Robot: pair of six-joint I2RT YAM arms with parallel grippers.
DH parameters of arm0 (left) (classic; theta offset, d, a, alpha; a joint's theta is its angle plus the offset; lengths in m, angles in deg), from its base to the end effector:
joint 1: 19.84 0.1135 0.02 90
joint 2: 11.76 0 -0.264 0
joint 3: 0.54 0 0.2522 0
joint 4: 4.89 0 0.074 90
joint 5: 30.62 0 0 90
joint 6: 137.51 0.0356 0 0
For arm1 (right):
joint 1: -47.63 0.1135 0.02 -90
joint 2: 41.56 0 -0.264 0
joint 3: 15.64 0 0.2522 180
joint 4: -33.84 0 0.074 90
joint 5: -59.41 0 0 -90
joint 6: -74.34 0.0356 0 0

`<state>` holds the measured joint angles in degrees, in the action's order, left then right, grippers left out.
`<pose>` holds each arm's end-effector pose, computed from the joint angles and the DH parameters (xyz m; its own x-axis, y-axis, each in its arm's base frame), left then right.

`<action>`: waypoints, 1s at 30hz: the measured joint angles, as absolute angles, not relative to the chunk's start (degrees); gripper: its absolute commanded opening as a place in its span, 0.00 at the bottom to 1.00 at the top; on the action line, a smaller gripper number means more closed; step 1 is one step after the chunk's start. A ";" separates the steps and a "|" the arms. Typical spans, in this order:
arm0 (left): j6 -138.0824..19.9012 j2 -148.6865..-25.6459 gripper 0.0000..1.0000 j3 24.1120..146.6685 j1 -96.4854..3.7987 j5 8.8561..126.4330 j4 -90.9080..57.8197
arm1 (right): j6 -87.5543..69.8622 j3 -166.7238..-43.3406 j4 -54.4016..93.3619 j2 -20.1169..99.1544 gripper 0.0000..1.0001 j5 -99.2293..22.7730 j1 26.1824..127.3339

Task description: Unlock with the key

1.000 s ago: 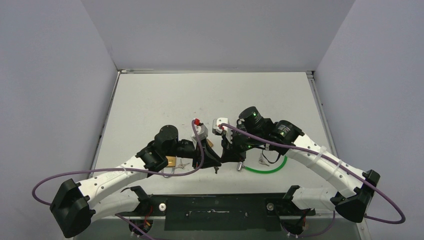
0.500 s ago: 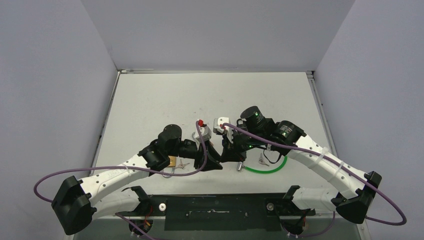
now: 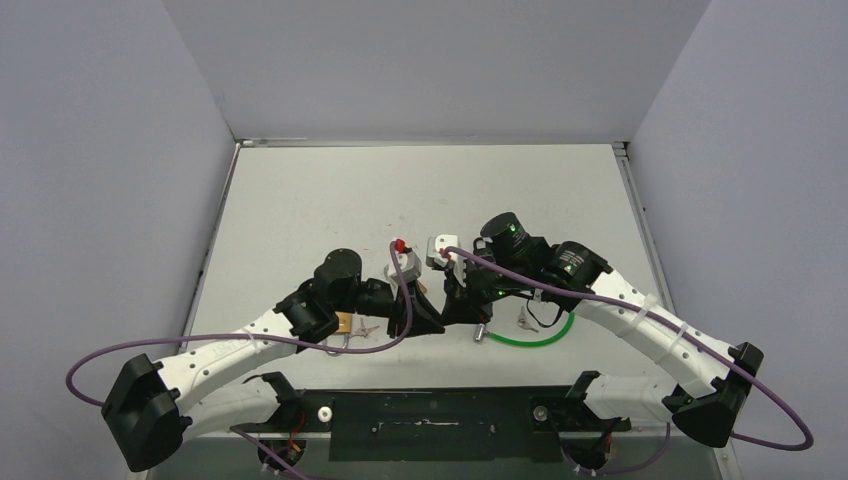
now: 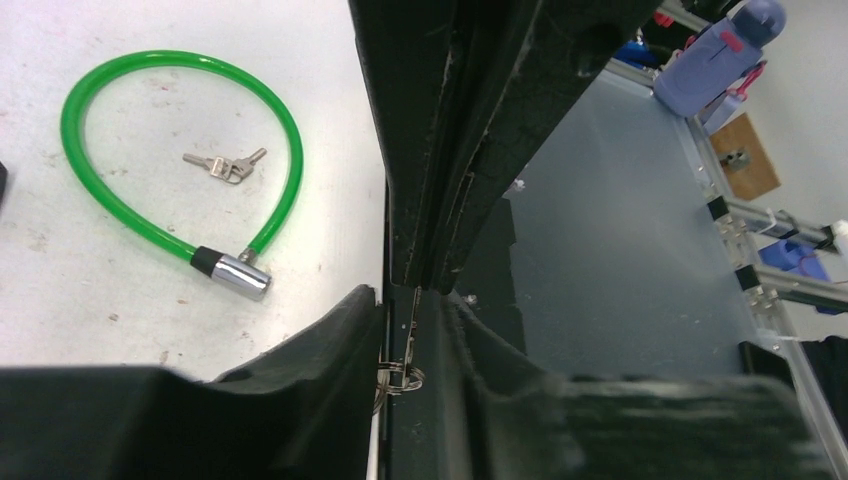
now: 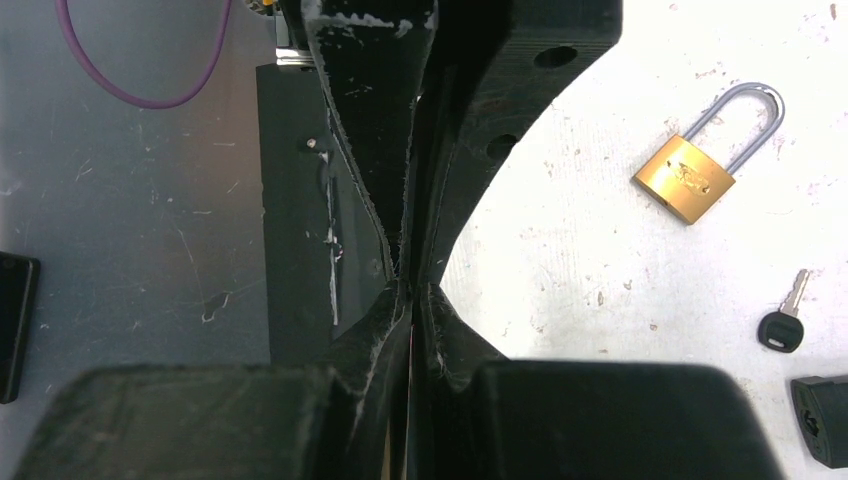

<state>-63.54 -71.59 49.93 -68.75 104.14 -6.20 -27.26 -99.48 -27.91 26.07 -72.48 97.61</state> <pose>0.1347 -0.1926 0.2823 -0.3903 0.1493 -0.9085 0.9179 -0.0142 -0.3967 0.1310 0.1930 0.3563 -0.2745 -0.5597 -0.7819 -0.9453 0.0082 0.3260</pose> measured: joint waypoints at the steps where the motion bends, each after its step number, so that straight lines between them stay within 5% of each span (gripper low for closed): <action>1: -63.43 -71.62 0.00 49.97 -68.77 104.42 -6.24 | -27.41 -99.48 -27.91 26.07 0.00 -72.26 97.59; 3: -63.24 -71.62 0.00 50.02 -68.88 104.42 -6.31 | -27.45 -99.48 -28.02 26.07 0.00 -72.24 97.59; 7: -63.54 -71.62 0.00 50.04 -68.88 103.06 -6.31 | -26.25 -99.42 -27.43 25.92 0.55 -71.38 97.48; 8: -63.85 -71.62 0.00 50.04 -68.88 102.41 -6.22 | -25.31 -99.24 -26.36 25.59 0.61 -71.19 97.13; 16: -76.11 -69.78 0.00 49.36 -68.86 91.92 1.32 | -5.46 -85.60 -2.43 12.92 0.91 -65.77 91.79; 22: -90.43 -66.33 0.00 46.69 -68.86 81.56 10.91 | 12.09 -68.93 21.68 5.55 0.93 -58.05 91.82; 30: -106.23 -64.56 0.00 42.26 -68.81 70.52 20.03 | 24.72 -66.22 39.08 8.94 0.62 -57.35 92.73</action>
<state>-106.23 -64.56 42.26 -68.81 70.52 20.03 24.72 -66.22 39.08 8.94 -57.35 92.73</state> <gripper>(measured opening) 0.014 0.741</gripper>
